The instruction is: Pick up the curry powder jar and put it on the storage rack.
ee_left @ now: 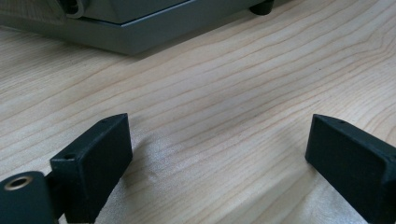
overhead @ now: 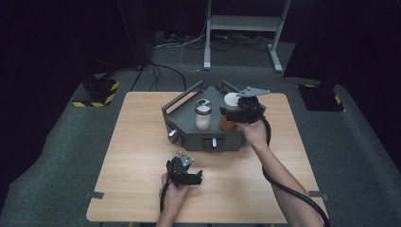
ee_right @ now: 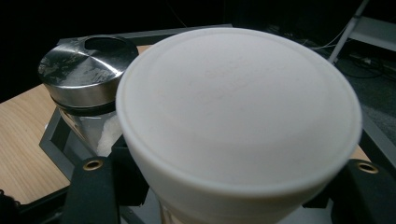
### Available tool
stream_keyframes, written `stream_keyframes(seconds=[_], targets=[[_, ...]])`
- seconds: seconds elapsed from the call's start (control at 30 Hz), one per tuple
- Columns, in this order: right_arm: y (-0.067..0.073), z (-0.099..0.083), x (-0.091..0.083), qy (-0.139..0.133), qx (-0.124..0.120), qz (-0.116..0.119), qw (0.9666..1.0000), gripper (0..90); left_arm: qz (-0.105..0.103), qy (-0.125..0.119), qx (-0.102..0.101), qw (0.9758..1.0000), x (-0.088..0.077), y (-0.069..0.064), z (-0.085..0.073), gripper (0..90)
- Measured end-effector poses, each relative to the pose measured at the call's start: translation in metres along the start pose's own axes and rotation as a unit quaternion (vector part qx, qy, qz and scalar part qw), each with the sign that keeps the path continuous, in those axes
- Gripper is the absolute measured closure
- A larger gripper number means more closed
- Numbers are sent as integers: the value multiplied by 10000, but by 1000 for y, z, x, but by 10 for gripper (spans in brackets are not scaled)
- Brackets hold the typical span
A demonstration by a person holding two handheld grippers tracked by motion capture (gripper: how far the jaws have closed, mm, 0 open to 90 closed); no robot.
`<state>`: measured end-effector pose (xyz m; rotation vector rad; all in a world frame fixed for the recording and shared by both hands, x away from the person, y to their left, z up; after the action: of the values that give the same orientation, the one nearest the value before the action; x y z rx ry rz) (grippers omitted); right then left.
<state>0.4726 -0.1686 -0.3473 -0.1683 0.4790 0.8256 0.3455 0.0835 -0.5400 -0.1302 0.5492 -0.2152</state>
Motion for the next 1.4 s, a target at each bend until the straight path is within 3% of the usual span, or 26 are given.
stream_keyframes(seconds=[0.83, 1.03, 1.4], targets=[[1, 1, -1, 80, -19, 11, 10000, 340, 0, -1, -6, 10000, 0, 0, 0, 74], [-2, 3, -2, -68, 248, 68, 9996, 178, 1, 2, -31, 10000, 0, 0, 0, 75], [-3, -2, -8, -87, 247, 166, 9995, 129, 4, -12, -29, 10000, 0, 0, 0, 76]])
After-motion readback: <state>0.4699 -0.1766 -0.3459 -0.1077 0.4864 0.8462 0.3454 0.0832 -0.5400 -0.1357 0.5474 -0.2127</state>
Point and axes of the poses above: each handheld gripper's, and its own axes: x roughly forward along the jaws, z roughly out of its top, y roughly to its left, the point moved 10 cm from there along x, roughly forward along the jaws, and after that the axes turned 7 degrees about z, right-handed, at the moved point
